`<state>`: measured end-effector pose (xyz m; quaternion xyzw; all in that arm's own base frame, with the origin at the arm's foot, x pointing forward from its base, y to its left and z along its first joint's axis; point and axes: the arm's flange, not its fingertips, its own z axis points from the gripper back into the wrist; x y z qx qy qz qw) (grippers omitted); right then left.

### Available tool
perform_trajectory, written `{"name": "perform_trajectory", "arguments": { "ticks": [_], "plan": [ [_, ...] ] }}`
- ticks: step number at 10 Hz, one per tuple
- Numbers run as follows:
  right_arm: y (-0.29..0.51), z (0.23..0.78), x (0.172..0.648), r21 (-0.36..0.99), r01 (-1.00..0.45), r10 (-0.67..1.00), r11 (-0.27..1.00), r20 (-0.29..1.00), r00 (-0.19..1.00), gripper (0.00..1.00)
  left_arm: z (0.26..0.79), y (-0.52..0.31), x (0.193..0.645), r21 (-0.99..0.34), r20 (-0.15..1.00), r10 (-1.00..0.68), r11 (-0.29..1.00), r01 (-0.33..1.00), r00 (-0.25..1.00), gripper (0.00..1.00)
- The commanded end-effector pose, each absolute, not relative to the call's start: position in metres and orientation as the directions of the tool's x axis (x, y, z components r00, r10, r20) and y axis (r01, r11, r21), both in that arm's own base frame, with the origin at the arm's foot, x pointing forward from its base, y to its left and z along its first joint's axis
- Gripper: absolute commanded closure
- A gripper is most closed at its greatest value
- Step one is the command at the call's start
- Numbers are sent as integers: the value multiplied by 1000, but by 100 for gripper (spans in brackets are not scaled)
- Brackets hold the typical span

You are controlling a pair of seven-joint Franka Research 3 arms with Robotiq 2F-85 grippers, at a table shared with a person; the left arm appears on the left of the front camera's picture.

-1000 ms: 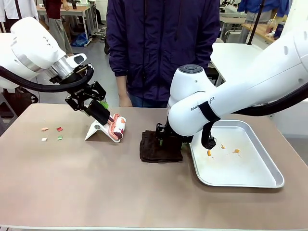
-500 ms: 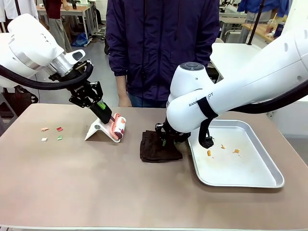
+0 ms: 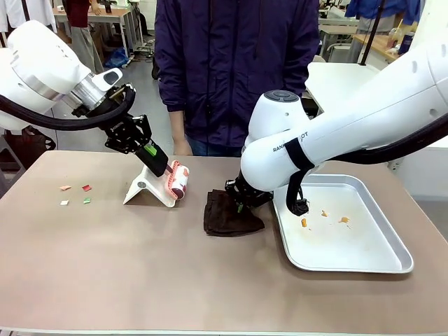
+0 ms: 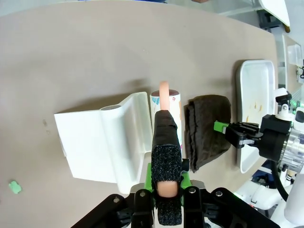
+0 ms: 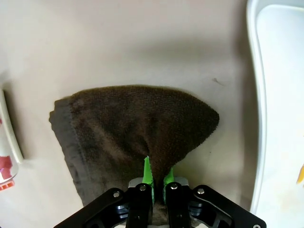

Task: Clean the surface of the table.
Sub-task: Hold the Lint Roller with your left hand and the towel with your right hand.

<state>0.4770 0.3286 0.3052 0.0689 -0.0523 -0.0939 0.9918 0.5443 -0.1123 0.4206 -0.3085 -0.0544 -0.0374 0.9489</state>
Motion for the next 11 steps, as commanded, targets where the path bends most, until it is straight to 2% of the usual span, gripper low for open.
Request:
{"name": "perform_trajectory", "arguments": {
  "ticks": [1, 3, 5, 7, 10, 11],
  "plan": [
    [326, 297, 476, 158, 161, -173, 974, 69, 982, 100, 421, -111, 534, -596, 159, -39, 793, 127, 987, 100],
    [320, 308, 474, 212, 137, -154, 968, 67, 986, 100, 429, -105, 527, -617, 174, -26, 777, 129, 984, 100],
    [295, 342, 470, 419, 78, -105, 905, 41, 994, 100, 444, -84, 509, -708, 174, -6, 694, 130, 985, 100],
    [256, 378, 456, 694, 14, -40, 720, 22, 999, 100, 457, -41, 476, -829, 156, -27, 540, 146, 987, 100],
    [196, 397, 429, 936, 4, -63, 353, 20, 998, 100, 461, 22, 430, -918, 175, -34, 355, 175, 984, 100],
    [172, 405, 416, 970, -10, -44, 241, 21, 999, 100, 464, 48, 416, -937, 188, 106, 318, 146, 976, 100]
  ]
}}
